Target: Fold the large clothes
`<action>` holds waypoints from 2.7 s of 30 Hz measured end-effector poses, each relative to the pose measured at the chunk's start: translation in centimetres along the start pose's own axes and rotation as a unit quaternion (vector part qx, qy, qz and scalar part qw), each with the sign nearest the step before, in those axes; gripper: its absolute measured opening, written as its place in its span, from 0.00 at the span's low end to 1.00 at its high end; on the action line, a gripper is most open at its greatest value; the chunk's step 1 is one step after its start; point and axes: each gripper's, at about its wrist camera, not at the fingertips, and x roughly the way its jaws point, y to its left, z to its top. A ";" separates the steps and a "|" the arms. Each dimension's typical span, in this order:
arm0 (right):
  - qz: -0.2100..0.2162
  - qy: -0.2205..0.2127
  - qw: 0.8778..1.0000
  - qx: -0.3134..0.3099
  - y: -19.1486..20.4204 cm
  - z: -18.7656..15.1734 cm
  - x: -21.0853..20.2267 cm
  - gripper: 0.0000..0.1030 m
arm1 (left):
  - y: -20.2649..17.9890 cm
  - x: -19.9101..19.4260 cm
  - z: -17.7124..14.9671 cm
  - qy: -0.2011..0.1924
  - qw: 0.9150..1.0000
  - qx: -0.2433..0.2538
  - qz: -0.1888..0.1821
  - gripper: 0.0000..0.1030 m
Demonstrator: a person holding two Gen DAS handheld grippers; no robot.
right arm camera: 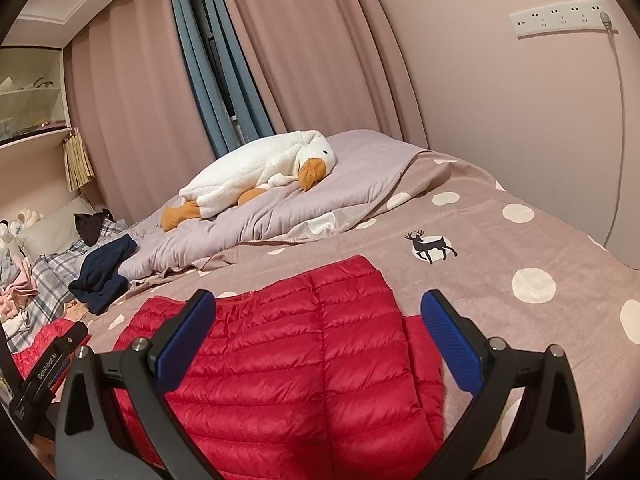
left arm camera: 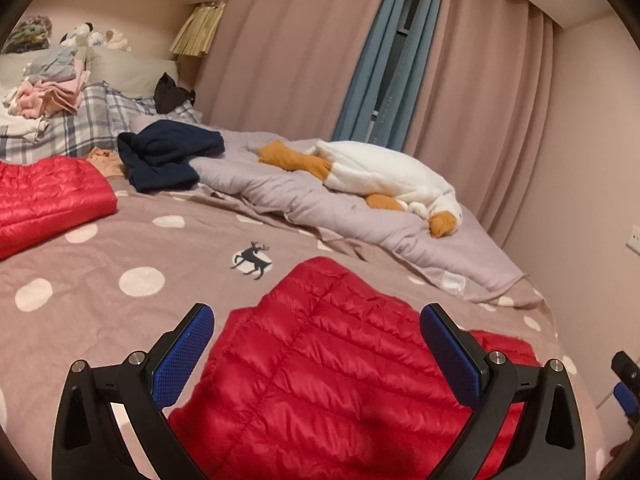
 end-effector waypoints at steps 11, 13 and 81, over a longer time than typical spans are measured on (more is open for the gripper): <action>-0.010 0.042 0.999 -0.025 0.9 -1.1 2.9 0.99 | -0.7 1.1 -0.9 0.016 0.999 -0.002 -0.036 0.98; -0.012 0.050 0.998 -0.034 1.3 -1.4 3.5 0.99 | -0.8 1.5 -0.9 0.018 0.999 0.000 -0.040 0.98; -0.006 0.171 0.972 -0.164 7.4 -8.3 13.0 1.00 | 1.4 4.7 -3.4 0.075 0.991 0.086 0.066 0.79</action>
